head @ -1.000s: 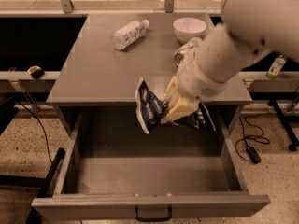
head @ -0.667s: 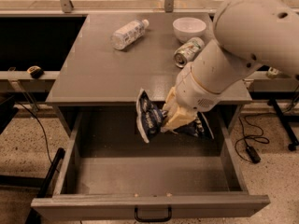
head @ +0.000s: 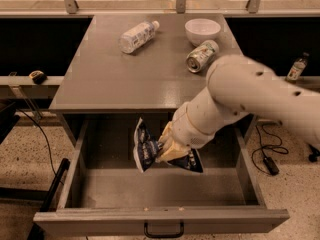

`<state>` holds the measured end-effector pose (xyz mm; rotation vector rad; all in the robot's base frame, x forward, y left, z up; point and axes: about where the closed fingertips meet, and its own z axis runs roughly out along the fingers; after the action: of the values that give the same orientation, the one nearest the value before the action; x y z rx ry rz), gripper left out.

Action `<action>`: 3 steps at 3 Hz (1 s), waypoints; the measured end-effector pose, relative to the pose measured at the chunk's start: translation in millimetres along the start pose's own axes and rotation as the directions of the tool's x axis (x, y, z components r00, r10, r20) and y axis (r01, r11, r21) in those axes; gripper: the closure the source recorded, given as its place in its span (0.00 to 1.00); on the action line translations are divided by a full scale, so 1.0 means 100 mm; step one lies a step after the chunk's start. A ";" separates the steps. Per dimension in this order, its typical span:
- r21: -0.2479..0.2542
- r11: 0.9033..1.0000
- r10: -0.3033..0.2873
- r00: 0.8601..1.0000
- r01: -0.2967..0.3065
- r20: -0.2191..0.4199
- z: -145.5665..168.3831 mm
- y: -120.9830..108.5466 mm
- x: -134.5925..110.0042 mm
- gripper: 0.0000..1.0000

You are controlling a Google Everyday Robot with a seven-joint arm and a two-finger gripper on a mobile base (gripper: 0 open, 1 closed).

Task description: Place blue chip bag into top drawer

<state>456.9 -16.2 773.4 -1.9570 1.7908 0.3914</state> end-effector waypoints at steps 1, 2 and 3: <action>0.049 0.999 0.009 0.999 -0.011 0.040 0.40 -0.08 0.03 0.84; 0.082 0.996 0.018 0.999 -0.022 0.052 0.68 -0.14 0.07 0.60; 0.085 0.995 0.038 0.997 -0.043 0.061 0.92 -0.12 0.16 0.37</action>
Offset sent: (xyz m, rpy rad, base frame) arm 0.0341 0.0405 -0.0920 0.0830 -0.0838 -0.0857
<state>479.4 17.1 688.5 -1.8342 1.7820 0.3747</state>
